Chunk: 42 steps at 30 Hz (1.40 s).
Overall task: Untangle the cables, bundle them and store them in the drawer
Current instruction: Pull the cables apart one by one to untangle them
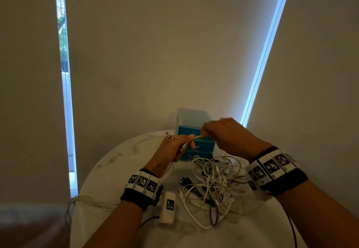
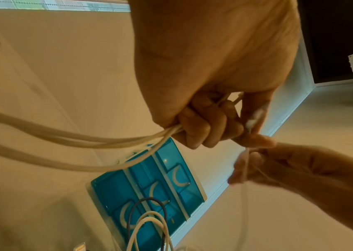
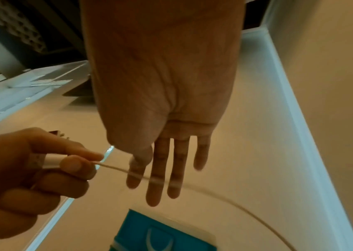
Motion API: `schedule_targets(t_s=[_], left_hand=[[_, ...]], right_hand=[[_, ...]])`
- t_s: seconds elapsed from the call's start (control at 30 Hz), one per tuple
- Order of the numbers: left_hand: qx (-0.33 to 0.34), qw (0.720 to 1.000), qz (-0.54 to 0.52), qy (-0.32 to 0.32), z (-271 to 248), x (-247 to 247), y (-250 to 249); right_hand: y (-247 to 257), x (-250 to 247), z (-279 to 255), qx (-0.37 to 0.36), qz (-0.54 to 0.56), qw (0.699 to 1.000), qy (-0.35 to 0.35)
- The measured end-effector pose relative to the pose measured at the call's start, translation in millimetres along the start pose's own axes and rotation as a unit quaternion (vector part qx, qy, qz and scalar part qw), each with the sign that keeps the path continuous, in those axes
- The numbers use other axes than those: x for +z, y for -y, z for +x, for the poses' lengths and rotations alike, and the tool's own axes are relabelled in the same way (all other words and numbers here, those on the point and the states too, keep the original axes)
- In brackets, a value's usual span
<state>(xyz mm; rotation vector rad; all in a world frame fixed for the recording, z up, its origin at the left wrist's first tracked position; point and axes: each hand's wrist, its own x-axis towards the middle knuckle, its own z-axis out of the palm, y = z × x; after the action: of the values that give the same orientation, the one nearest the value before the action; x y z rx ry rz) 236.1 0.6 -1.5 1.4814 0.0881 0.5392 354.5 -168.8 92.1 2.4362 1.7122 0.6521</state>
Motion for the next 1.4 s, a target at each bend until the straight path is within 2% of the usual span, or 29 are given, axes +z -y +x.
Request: schedule_targets(t_s=[0.07,0.13,0.23,0.27,0.3,0.37,0.47,0.57,0.63,0.7,0.73,0.8,0.87,0.93,0.97,1.03,1.07,1.1,1.13,1.2,1.27,1.33,1.4], left_hand=[[-0.011,0.999,-0.036,-0.013,0,-3,-1],[-0.034,0.992,-0.124,-0.012,2,-5,-3],[-0.002,0.973,-0.231,-0.017,7,-8,-2],[0.011,0.969,-0.245,-0.032,9,-9,0],[0.022,0.966,-0.253,-0.044,10,-9,2],[0.035,0.965,-0.249,-0.071,11,-6,5],[0.039,0.972,-0.193,-0.126,12,-2,5],[0.052,0.961,-0.223,-0.158,11,-7,0],[0.07,0.941,-0.285,-0.171,14,-18,-2],[0.1,0.913,-0.352,-0.183,17,-33,-2],[0.112,0.897,-0.384,-0.187,19,-42,-1],[0.128,0.873,-0.43,-0.19,21,-59,1],[0.134,0.856,-0.464,-0.185,22,-69,3],[0.129,0.836,-0.506,-0.17,23,-71,6],[0.127,0.825,-0.527,-0.159,23,-70,6],[0.122,0.807,-0.562,-0.133,21,-64,6],[0.118,0.81,-0.562,-0.121,20,-63,6],[0.114,0.822,-0.547,-0.113,19,-61,6],[0.111,0.838,-0.523,-0.106,18,-59,7],[0.111,0.864,-0.481,-0.099,16,-56,7],[0.108,0.872,-0.468,-0.093,15,-57,7],[0.1,0.875,-0.464,-0.092,15,-60,6],[0.098,0.879,-0.457,-0.098,14,-65,4]], right_hand=[[-5,10,-8,0.043,0.103,0.993,-0.024],[-1,26,-13,0.096,0.24,0.964,-0.067],[29,48,-13,0.2,0.469,0.855,-0.093],[42,52,-12,0.218,0.513,0.826,-0.084],[53,55,-10,0.224,0.534,0.812,-0.073],[73,59,-6,0.217,0.53,0.818,-0.061],[90,60,-4,0.183,0.495,0.848,-0.049],[95,57,-10,0.158,0.508,0.846,-0.025],[87,55,-16,0.16,0.458,0.874,0.022],[64,54,-19,0.176,0.356,0.917,0.04],[48,55,-23,0.201,0.304,0.931,0.023],[15,53,-30,0.269,0.216,0.935,-0.086],[-10,49,-38,0.345,0.17,0.903,-0.194],[-24,48,-45,0.401,0.181,0.867,-0.234],[-26,47,-47,0.416,0.222,0.849,-0.24],[-19,48,-50,0.416,0.412,0.781,-0.217],[-9,48,-50,0.402,0.511,0.741,-0.169],[3,50,-49,0.371,0.576,0.721,-0.107],[16,53,-49,0.333,0.598,0.728,-0.045],[39,61,-44,0.265,0.581,0.768,0.06],[51,73,-36,0.229,0.533,0.803,0.14],[52,78,-30,0.23,0.474,0.829,0.186],[47,76,-30,0.227,0.413,0.86,0.193]])
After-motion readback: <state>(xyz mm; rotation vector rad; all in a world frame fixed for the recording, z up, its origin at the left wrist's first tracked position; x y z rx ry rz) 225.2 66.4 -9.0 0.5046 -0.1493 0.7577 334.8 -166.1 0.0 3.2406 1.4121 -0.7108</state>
